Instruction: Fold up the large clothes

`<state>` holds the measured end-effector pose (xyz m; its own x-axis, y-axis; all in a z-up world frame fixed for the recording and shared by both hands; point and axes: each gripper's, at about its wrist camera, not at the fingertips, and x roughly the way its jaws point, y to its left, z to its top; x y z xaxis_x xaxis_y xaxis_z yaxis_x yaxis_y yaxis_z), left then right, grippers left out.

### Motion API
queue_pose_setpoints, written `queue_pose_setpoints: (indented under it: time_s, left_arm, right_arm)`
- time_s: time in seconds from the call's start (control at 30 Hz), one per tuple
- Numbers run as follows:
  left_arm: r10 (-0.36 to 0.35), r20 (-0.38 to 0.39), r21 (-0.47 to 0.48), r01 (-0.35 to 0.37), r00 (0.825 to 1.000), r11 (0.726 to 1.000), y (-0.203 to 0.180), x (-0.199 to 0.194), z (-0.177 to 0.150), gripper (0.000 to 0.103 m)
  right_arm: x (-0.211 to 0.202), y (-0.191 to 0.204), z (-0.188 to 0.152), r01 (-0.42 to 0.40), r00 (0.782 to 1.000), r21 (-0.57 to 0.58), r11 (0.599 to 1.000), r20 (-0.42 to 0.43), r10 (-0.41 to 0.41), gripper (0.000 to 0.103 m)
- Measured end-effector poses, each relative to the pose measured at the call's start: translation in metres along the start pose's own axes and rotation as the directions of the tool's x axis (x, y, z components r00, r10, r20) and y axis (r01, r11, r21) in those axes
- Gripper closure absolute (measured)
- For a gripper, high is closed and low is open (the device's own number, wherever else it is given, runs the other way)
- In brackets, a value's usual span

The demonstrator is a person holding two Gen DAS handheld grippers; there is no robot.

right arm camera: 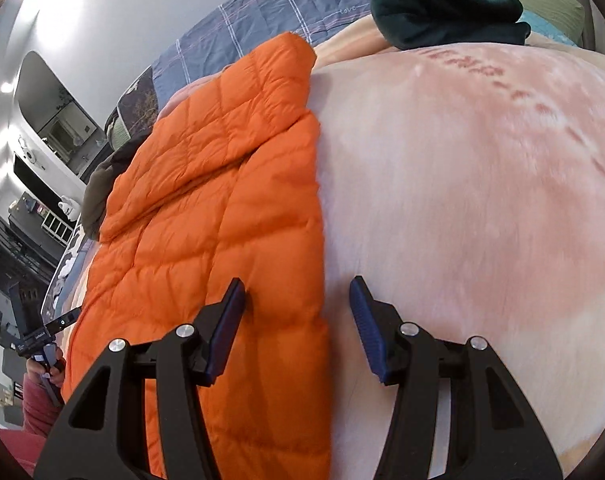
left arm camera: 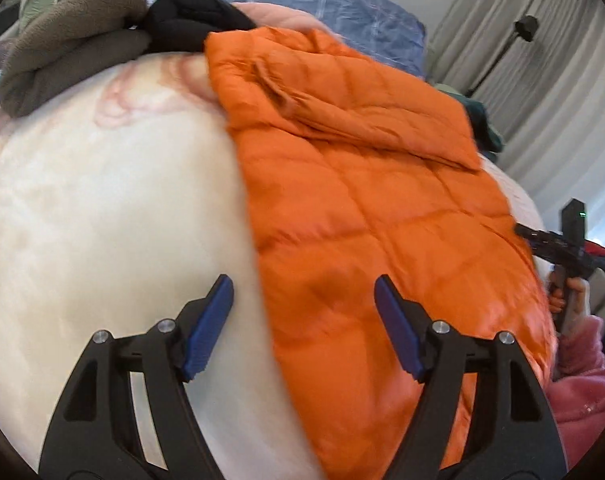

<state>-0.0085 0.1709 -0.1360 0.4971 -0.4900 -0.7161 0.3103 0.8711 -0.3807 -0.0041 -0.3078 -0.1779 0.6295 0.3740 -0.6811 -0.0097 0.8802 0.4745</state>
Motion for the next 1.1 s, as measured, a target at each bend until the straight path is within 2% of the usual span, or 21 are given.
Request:
queue_pose_setpoints:
  time_s: [0.2, 0.27, 0.43, 0.57, 0.67, 0.7, 0.73, 0.77, 0.8, 0.83, 0.87, 0.93, 1.0, 1.03, 1.07, 1.1]
  left_arm:
    - [-0.004, -0.013, 0.046, 0.004, 1.0, 0.999, -0.026, 0.001, -0.021, 0.029]
    - [-0.025, -0.015, 0.043, 0.025, 1.0, 0.999, -0.029, -0.004, -0.027, 0.029]
    - [-0.085, -0.016, 0.037, 0.085, 0.996, 0.996, -0.038, -0.021, -0.05, 0.031]
    - [-0.177, -0.01, 0.004, 0.177, 0.984, 0.984, -0.043, -0.035, -0.07, 0.039]
    - [-0.228, -0.02, -0.01, 0.228, 0.973, 0.974, -0.048, -0.039, -0.082, 0.04]
    - [-0.228, -0.025, 0.0, 0.229, 0.973, 0.974, -0.052, -0.04, -0.085, 0.04]
    - [-0.221, -0.023, 0.009, 0.222, 0.975, 0.975, -0.055, -0.04, -0.086, 0.042]
    - [-0.208, -0.014, 0.013, 0.208, 0.978, 0.978, -0.057, -0.041, -0.085, 0.062]
    - [-0.219, -0.011, 0.005, 0.219, 0.976, 0.976, -0.057, -0.04, -0.083, 0.084]
    - [-0.231, 0.006, -0.013, 0.231, 0.973, 0.973, -0.056, -0.041, -0.078, 0.092]
    - [-0.23, 0.028, -0.022, 0.231, 0.973, 0.973, -0.055, -0.045, -0.072, 0.095]
    - [-0.205, 0.101, 0.029, 0.203, 0.973, 0.979, -0.065, -0.063, -0.054, 0.097]
    - [-0.193, 0.159, 0.084, 0.181, 0.968, 0.98, -0.077, -0.08, -0.042, 0.097]
    - [-0.186, 0.215, 0.127, 0.162, 0.959, 0.979, -0.087, -0.096, -0.033, 0.097]
    - [-0.186, 0.233, 0.138, 0.157, 0.955, 0.978, -0.09, -0.101, -0.03, 0.098]
    - [-0.194, 0.274, 0.161, 0.154, 0.942, 0.975, -0.097, -0.115, -0.023, 0.098]
  right_arm:
    - [-0.027, -0.005, -0.037, -0.067, 0.997, 0.036, 0.997, 0.027, 0.066, 0.048]
    - [-0.036, -0.006, -0.05, -0.095, 0.995, 0.049, 0.994, 0.036, 0.094, 0.048]
    - [-0.058, 0.002, -0.077, -0.181, 0.983, 0.034, 0.983, 0.046, 0.18, 0.049]
    - [-0.067, 0.012, -0.092, -0.226, 0.974, -0.012, 0.974, 0.015, 0.226, 0.049]
    - [-0.072, 0.012, -0.092, -0.249, 0.968, -0.018, 0.968, 0.009, 0.25, 0.051]
    - [-0.074, 0.013, -0.091, -0.253, 0.967, -0.024, 0.967, 0.028, 0.253, 0.063]
    - [-0.075, 0.014, -0.089, -0.25, 0.967, -0.023, 0.968, 0.039, 0.251, 0.086]
    - [-0.079, 0.016, -0.084, -0.256, 0.964, -0.014, 0.967, 0.067, 0.256, 0.096]
    - [-0.082, 0.016, -0.08, -0.265, 0.96, -0.009, 0.964, 0.089, 0.265, 0.099]
    - [-0.089, 0.019, -0.075, -0.285, 0.95, -0.007, 0.958, 0.128, 0.284, 0.1]
    - [-0.096, 0.021, -0.07, -0.297, 0.942, -0.015, 0.955, 0.158, 0.295, 0.1]
    - [-0.11, 0.03, -0.064, -0.312, 0.925, -0.037, 0.949, 0.218, 0.312, 0.101]
    - [-0.127, 0.036, -0.056, -0.344, 0.896, -0.049, 0.938, 0.281, 0.344, 0.101]
    - [-0.134, 0.037, -0.053, -0.36, 0.881, -0.053, 0.931, 0.307, 0.359, 0.101]
    - [-0.145, 0.039, -0.05, -0.383, 0.86, -0.063, 0.922, 0.34, 0.38, 0.101]
    - [-0.156, 0.041, -0.049, -0.395, 0.842, -0.076, 0.915, 0.367, 0.394, 0.101]
